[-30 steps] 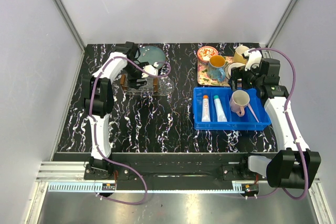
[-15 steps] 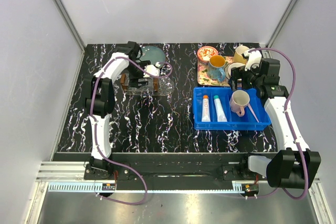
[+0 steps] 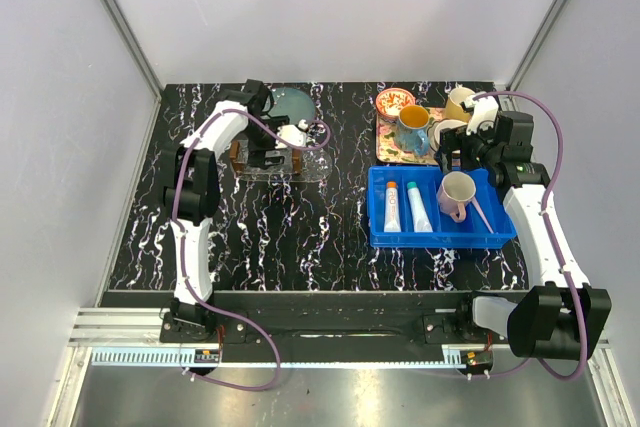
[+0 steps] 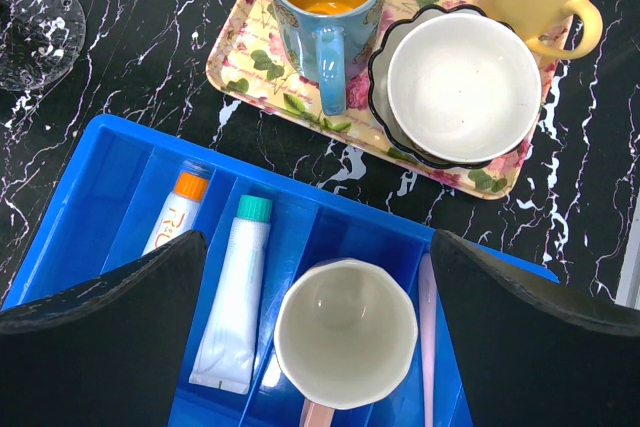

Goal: Prepare toiletry sets of a toothbrush and toothpaste on the tray

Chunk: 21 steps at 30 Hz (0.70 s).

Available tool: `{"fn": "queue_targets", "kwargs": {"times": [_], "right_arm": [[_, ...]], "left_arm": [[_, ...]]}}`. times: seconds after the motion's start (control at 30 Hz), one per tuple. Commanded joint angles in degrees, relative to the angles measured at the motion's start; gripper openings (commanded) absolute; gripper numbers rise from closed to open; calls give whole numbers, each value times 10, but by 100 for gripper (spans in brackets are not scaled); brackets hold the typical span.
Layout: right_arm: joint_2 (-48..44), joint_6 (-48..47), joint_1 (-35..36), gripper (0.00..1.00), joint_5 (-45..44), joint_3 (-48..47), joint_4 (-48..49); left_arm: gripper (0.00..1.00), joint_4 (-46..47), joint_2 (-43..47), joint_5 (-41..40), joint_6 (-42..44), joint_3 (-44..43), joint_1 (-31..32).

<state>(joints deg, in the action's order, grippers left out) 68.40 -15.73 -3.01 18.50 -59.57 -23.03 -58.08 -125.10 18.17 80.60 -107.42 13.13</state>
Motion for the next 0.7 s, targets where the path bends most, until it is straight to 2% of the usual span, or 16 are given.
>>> {"fn": "queue_targets", "kwargs": {"times": [0.0, 0.67], "right_arm": [[-3, -8, 4, 100, -7, -8, 7], [-1, -9, 3, 100, -5, -9, 4]], "left_arm": [[93, 8, 40, 1, 12, 10, 8], [93, 16, 54, -16, -1, 22, 12]]}}
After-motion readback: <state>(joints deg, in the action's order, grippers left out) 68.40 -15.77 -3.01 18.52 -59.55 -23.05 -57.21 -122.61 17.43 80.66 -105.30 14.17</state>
